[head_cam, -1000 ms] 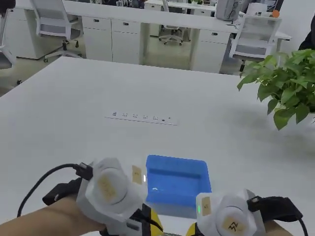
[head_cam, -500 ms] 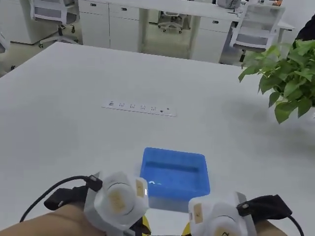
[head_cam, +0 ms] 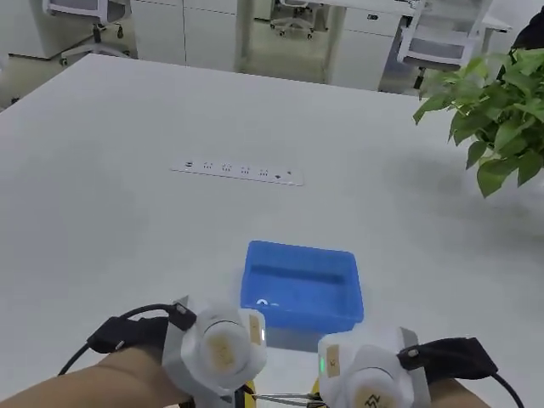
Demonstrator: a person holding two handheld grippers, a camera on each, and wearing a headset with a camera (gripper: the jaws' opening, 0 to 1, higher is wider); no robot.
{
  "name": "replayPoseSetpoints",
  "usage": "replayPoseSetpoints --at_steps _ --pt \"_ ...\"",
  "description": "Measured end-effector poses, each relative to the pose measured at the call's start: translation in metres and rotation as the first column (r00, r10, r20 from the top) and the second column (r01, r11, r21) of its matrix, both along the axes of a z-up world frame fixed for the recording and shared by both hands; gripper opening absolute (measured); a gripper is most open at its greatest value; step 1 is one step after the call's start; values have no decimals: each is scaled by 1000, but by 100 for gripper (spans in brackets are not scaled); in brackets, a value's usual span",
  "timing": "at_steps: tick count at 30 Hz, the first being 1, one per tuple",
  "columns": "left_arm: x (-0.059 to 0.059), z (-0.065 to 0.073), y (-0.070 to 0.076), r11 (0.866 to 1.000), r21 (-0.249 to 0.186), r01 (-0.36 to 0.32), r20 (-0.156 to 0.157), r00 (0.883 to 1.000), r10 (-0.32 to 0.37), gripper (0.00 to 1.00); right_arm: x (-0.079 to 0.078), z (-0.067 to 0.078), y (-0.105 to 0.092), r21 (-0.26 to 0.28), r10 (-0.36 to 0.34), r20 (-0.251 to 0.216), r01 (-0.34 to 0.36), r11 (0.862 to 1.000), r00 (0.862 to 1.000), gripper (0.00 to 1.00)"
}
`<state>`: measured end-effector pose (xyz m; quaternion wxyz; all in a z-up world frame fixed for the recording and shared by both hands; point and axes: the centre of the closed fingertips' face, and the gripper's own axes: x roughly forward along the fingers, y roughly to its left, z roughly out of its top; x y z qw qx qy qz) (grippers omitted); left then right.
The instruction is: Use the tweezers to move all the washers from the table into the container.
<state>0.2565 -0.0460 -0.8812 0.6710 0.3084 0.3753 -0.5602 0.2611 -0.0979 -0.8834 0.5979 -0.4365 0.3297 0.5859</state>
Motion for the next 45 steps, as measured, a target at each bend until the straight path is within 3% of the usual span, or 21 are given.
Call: replayPoseSetpoints --at_steps 3,11,16,20,23,25,26,27,28,29,30,34,35,37,40,42,43,45 --pt "1 0 1 1000 6 -17 -6 1000 17 0 1 1 -1 7 -9 -1 9 1000 1000 6" --pt "1 1 1 999 42 -1 22 1000 0 0 0 1 -5 32 -82 -25 82 996 996 8" --pt "1 0 0 997 70 -17 17 1000 15 0 -1 2 -12 59 -184 -57 187 981 981 15" --pt "1 1 0 995 94 -43 -6 999 44 0 -9 5 -19 76 -278 -93 285 955 956 20" --pt "0 1 0 991 113 -74 -20 997 77 0 -13 16 -19 137 -362 -119 377 916 924 22" --pt "0 0 0 989 119 -92 -24 995 96 0 -18 24 -21 170 -434 -137 453 875 890 25" --pt "0 0 0 987 124 -102 -26 994 106 0 -19 29 -21 205 -480 -148 502 840 865 26" --pt "-1 0 0 986 126 -105 -27 994 109 0 -22 33 -20 228 -501 -170 529 817 848 28" --pt "-1 1 1 984 132 -117 -26 992 122 2 -24 39 -21 259 -540 -198 575 776 818 30" --pt "-1 1 2 982 133 -131 -29 990 136 3 -25 43 -22 270 -566 -216 605 749 796 33" --pt "-2 1 2 981 131 -144 -35 988 150 5 -25 49 -25 292 -600 -233 643 708 766 38" --pt "-4 2 5 969 120 -216 -40 974 222 17 -22 68 -33 363 -677 -264 721 590 687 51" --pt "-5 2 8 963 115 -244 -38 968 249 19 -21 74 -36 382 -694 -281 740 554 663 54" --pt "-10 2 13 953 116 -278 -49 957 286 27 -20 80 -42 406 -718 -289 760 507 633 61" --pt "-17 6 17 945 80 -317 -76 944 323 31 -22 82 -48 405 -729 -268 760 508 630 68" --pt "-19 14 19 925 27 -378 -90 921 379 34 -24 82 -49 408 -732 -253 756 512 633 72" --pt "-20 19 21 909 1 -416 -96 905 415 36 -25 82 -49 410 -732 -245 752 516 636 73" --pt "-22 26 25 891 -30 -453 -105 888 448 40 -24 84 -51 426 -738 -223 745 514 637 71"
